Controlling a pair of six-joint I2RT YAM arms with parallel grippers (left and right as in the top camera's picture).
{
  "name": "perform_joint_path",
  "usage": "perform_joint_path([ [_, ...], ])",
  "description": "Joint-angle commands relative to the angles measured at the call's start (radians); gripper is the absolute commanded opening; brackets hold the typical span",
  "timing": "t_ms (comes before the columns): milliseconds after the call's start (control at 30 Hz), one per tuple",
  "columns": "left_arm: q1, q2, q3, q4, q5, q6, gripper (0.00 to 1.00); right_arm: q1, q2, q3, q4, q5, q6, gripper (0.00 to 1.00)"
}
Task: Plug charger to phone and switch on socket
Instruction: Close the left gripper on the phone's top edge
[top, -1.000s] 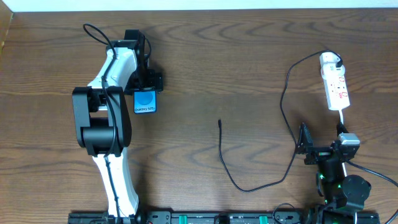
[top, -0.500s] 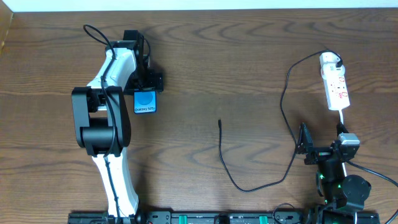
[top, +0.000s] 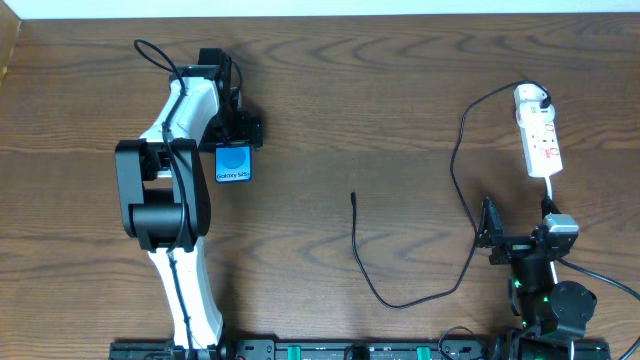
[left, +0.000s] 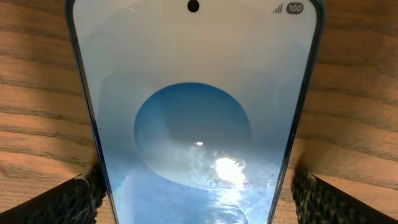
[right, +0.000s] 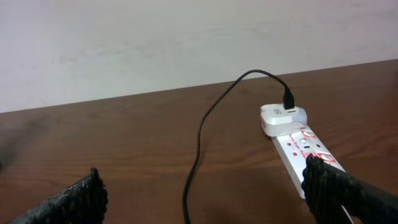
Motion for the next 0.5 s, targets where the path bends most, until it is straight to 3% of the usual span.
perform_joint_path([
  [0,-0.002,0.016,-0.014,0.015,0.029,0.021,0.99,0.004,-0.006,-0.001,-0.005,0.004,0.004,0.99],
  [467,-0.002,0.016,-0.014,0.015,0.029,0.022,0.94,0.004,-0.006,-0.001,-0.005,0.004,0.004,0.99],
])
